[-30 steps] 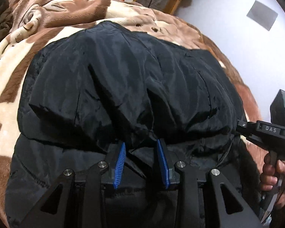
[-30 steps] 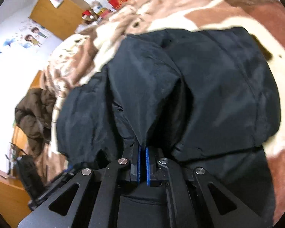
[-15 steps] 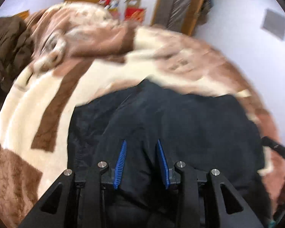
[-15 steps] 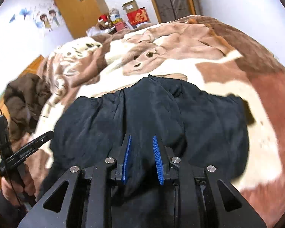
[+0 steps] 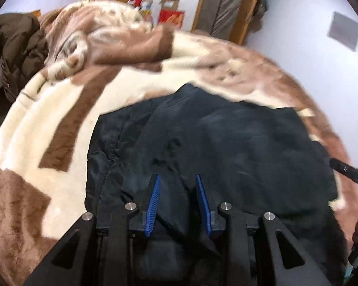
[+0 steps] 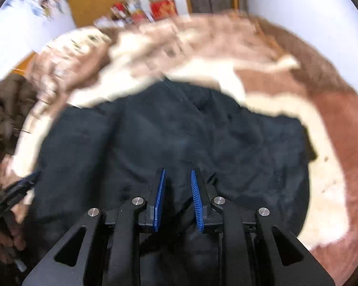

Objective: Fold large clothes

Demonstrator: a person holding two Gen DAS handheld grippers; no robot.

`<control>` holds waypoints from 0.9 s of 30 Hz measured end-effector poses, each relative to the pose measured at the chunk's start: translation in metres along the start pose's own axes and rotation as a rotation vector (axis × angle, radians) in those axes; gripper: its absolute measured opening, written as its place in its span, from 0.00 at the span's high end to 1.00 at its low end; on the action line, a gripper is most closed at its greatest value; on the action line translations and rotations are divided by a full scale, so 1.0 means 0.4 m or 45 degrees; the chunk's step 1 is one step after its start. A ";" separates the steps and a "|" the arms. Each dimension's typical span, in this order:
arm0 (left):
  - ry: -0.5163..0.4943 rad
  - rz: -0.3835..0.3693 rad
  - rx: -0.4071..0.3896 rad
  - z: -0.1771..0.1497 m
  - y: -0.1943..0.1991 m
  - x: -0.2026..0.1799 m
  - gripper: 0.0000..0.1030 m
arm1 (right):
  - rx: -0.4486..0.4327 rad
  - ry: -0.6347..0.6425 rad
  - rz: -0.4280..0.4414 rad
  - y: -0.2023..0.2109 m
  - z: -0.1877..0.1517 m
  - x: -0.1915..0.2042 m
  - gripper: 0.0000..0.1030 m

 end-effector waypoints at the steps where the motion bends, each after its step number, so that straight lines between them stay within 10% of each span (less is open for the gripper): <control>1: -0.002 -0.042 -0.011 -0.009 0.025 -0.014 0.68 | -0.015 0.020 0.035 0.015 -0.005 0.034 0.78; 5: -0.116 -0.140 0.053 -0.092 0.026 -0.115 0.68 | 0.074 0.091 0.189 -0.026 -0.082 0.155 0.78; 10: -0.142 -0.112 0.169 -0.184 -0.057 -0.155 0.68 | 0.294 0.060 0.090 -0.175 -0.204 0.082 0.80; 27: -0.117 -0.091 0.188 -0.186 -0.089 -0.188 0.68 | 0.278 0.040 0.116 -0.197 -0.226 0.021 0.84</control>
Point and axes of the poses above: each gripper's, at about its wrist camera, not at the fingertips, and y roughly against the way its jaws point, x to its left, z to its top, the point moved 10 cm from there along -y, roughly the way its jaws point, and after that the axes turned 13 degrees about z, right-handed, at the moved point
